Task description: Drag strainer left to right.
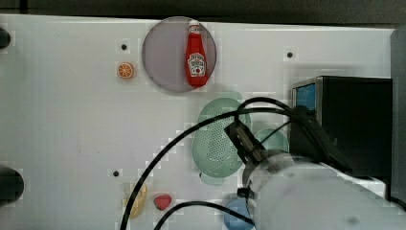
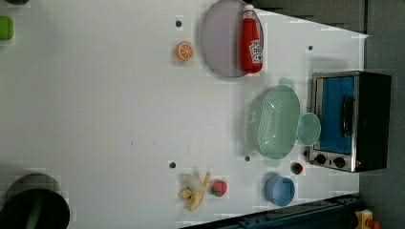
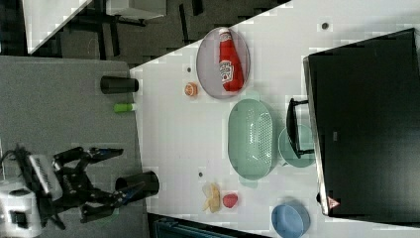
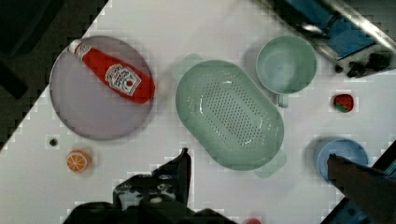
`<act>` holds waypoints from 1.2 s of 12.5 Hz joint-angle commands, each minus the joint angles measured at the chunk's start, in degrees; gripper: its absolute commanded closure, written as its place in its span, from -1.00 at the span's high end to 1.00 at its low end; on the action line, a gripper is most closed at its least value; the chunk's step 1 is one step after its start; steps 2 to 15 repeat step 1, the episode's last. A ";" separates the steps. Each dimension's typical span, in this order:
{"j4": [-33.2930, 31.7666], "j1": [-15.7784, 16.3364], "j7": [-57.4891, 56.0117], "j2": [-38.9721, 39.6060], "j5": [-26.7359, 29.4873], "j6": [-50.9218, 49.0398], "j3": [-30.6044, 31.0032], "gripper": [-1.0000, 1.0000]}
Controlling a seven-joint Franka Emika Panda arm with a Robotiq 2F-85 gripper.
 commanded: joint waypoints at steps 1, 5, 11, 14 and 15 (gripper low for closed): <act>-1.95 0.83 -2.26 4.23 -0.93 -1.63 1.24 1.00; -1.95 0.83 -2.26 4.23 -0.93 -1.63 1.24 1.00; -1.95 0.83 -2.26 4.23 -0.93 -1.63 1.24 1.00; -1.95 0.83 -2.26 4.23 -0.93 -1.63 1.24 1.00; -1.95 0.83 -2.26 4.23 -0.93 -1.63 1.24 1.00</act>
